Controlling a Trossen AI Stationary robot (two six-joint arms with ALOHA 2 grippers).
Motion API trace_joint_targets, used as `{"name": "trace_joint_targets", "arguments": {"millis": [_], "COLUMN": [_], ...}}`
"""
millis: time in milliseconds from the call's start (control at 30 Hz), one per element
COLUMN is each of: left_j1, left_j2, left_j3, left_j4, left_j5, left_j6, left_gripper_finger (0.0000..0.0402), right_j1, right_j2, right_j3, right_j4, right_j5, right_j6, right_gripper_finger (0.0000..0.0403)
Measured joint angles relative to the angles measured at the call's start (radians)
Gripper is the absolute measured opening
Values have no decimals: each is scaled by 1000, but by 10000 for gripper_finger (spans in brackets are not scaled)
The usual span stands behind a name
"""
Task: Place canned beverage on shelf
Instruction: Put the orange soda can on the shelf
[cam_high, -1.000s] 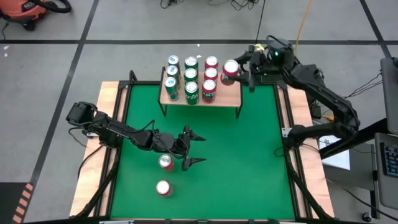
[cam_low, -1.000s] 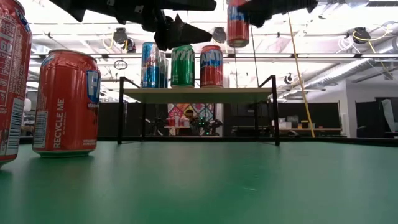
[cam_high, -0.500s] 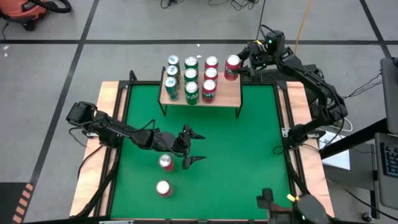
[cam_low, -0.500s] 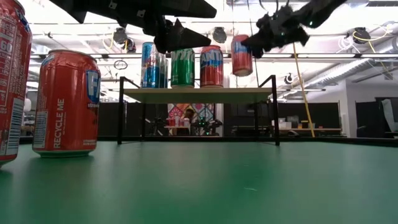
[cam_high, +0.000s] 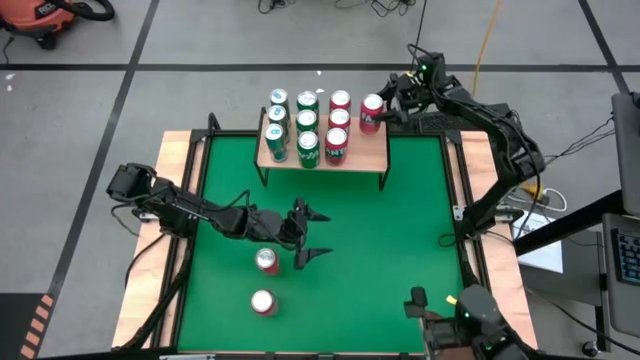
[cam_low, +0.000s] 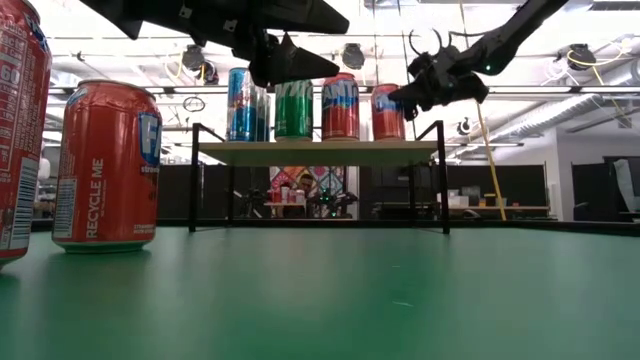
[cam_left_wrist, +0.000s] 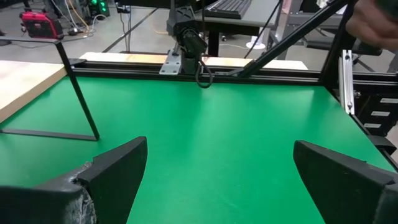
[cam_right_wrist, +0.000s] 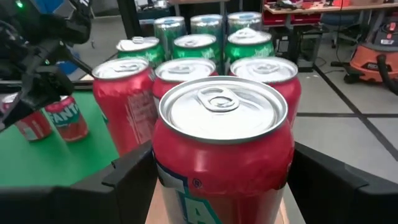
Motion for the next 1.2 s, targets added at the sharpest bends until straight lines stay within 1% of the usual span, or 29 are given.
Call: {"name": "trace_joint_targets", "arguments": {"millis": [333, 767, 1067, 1200], "left_j1": [2, 2, 2, 2], "left_j2": [0, 0, 0, 0], "left_j3": [0, 0, 0, 0], "left_j4": [0, -4, -4, -4], "left_j5": [0, 0, 1, 1], "left_j6": [-1, -4, -5, -5], "left_gripper_finger": [397, 397, 397, 397], "right_j1": [-5, -24, -24, -24], "right_j2": [57, 58, 57, 57], "right_j3": [0, 0, 0, 0], "right_j4": [10, 5, -23, -24], "right_j5": [-1, 1, 1, 1], "right_j6": [-35, -62, -98, -98], "right_gripper_finger": [295, 295, 319, 323]}}
